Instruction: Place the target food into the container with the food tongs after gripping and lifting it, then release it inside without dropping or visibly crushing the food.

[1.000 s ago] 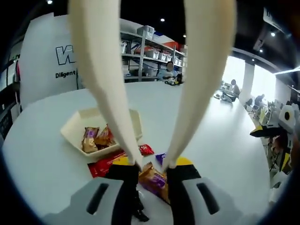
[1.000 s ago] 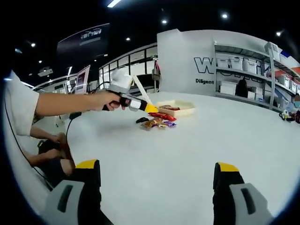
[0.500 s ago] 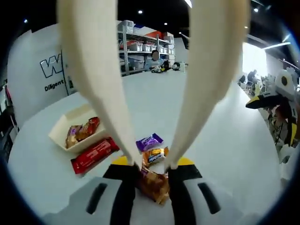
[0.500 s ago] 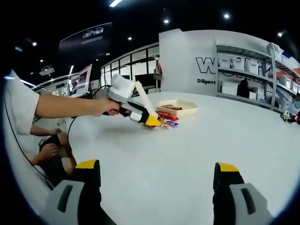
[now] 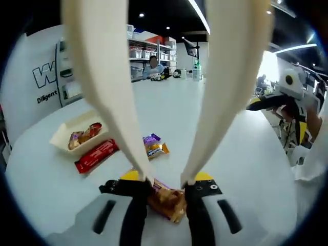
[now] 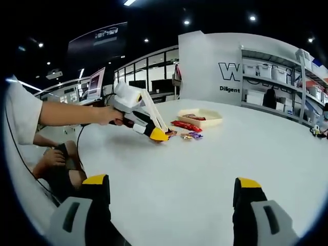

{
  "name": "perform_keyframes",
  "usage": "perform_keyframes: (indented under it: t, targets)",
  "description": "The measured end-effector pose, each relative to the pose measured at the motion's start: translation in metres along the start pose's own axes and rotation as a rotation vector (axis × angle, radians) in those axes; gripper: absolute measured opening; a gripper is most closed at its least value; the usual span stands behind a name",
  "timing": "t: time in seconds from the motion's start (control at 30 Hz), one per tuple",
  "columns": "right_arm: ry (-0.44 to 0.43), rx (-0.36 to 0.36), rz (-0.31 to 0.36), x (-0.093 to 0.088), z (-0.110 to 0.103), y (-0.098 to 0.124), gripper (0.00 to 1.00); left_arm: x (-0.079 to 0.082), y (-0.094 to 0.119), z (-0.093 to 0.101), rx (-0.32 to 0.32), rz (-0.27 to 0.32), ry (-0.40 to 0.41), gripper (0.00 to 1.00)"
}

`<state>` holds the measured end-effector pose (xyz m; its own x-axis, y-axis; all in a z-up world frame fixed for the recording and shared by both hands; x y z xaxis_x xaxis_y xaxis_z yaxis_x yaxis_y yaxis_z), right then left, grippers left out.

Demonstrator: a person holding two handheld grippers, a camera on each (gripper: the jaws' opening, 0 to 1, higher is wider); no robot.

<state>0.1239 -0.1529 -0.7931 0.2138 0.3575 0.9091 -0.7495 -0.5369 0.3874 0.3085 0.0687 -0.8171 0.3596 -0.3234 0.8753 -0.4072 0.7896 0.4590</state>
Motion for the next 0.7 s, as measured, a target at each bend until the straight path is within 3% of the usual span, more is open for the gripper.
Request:
perform_keyframes:
  t: [0.37, 0.53, 0.7]
  targets:
    - [0.011, 0.018, 0.002, 0.004, -0.009, -0.005, 0.99, -0.006, 0.01, 0.024, -0.1, 0.021, -0.032, 0.27]
    - [0.016, 0.018, -0.002, 0.005, -0.01, -0.005, 0.99, -0.012, 0.002, 0.039, -0.129, -0.004, -0.044, 0.27]
    - [0.019, 0.014, -0.002, 0.004, -0.011, -0.002, 0.99, -0.016, 0.003, 0.039, -0.131, 0.001, -0.013, 0.28]
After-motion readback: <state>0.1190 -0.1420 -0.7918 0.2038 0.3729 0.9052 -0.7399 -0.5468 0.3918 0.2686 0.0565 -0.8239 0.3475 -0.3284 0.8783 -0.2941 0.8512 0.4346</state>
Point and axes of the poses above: the point that each gripper's makers call its tool centre point, and the gripper's own axes: y roughly backward along the fingers, z roughly to its right, x roughly out of its top, the point moved 8 cm from there along y, roughly backward along the fingers, and after that the axes turned 11 degrees about y, right-handed, at the moved point
